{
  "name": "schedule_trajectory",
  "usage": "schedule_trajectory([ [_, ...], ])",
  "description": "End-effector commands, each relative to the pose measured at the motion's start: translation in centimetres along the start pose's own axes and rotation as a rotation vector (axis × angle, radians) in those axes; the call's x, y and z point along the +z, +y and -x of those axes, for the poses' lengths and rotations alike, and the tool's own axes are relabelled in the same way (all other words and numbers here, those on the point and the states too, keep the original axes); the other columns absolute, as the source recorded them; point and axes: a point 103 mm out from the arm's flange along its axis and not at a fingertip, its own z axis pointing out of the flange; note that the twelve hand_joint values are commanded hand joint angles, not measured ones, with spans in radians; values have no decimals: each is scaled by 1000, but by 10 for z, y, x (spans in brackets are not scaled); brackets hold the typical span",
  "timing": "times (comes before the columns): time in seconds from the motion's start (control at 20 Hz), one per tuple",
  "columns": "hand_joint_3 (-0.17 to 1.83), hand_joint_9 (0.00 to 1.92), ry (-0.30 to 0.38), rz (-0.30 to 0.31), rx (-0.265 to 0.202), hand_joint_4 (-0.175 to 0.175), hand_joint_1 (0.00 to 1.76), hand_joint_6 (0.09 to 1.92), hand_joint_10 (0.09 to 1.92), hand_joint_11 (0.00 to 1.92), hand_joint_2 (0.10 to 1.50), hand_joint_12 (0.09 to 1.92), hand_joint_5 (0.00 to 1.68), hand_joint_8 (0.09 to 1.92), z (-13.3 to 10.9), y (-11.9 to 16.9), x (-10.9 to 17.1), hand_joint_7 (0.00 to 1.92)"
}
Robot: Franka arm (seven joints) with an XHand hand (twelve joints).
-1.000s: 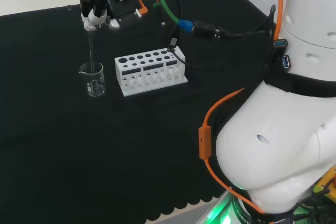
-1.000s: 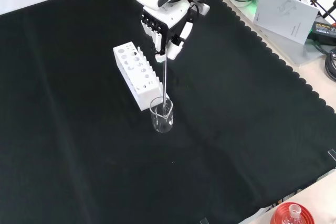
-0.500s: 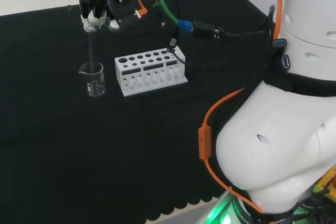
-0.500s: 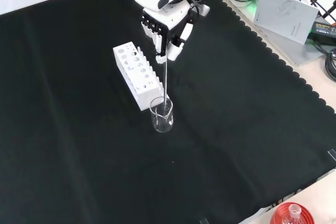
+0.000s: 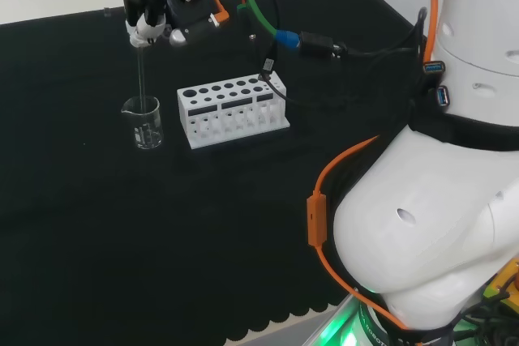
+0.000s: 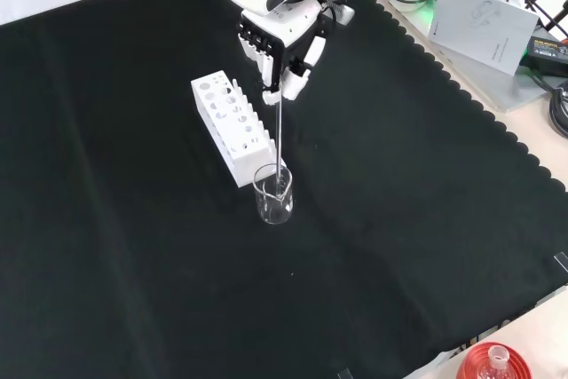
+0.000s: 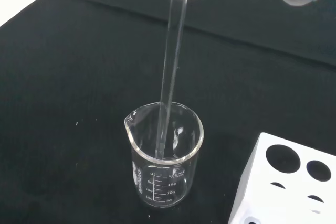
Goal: Put the glass rod back on the white test tube rack.
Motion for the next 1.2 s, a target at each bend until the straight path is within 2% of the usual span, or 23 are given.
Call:
schedule_trajectory([
  [0.05,-175,1715,-7,20,11,-175,1331,107,261,1653,1020,420,1418,87,3,-3,-18,1641],
  [0.45,-175,1715,-17,67,55,-175,1331,110,260,1652,1020,420,1417,87,13,-17,-47,1642],
  [0.9,-175,1715,-18,114,123,-175,1331,112,259,1653,1020,420,1416,87,53,-39,-76,1642],
  [1.2,-175,1715,-2,128,159,-175,1331,114,259,1652,1020,420,1415,87,83,-49,-85,1642],
])
